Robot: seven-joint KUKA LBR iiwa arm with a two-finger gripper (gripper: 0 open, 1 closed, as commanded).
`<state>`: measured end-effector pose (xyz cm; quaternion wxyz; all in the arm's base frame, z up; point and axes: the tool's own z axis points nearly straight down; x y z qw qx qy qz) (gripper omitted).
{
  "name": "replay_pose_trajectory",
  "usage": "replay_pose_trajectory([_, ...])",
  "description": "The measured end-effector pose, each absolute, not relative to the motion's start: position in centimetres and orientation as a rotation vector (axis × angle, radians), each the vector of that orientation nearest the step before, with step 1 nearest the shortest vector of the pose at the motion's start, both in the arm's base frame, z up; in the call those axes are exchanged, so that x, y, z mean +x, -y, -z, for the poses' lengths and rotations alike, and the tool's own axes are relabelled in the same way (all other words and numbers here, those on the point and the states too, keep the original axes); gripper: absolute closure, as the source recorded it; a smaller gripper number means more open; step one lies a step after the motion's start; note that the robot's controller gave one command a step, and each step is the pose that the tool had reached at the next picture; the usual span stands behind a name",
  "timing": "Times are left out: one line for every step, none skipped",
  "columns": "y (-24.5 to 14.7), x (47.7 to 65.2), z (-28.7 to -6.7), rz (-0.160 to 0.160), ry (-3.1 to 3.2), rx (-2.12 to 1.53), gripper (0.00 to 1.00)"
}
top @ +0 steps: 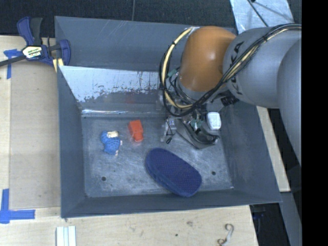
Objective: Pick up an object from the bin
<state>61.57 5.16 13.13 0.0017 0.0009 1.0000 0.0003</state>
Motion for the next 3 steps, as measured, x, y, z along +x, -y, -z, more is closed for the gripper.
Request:
replay_pose_trajectory([-12.8, 58.2, -8.2, -0.004, -3.141, -0.149, 0.00])
replay_pose_trajectory([-12.3, 58.6, -8.6, -0.002, -3.133, -0.135, 1.00])
replay_pose_trajectory([-6.9, 57.8, -10.7, 0.004, -3.138, -0.114, 1.00])
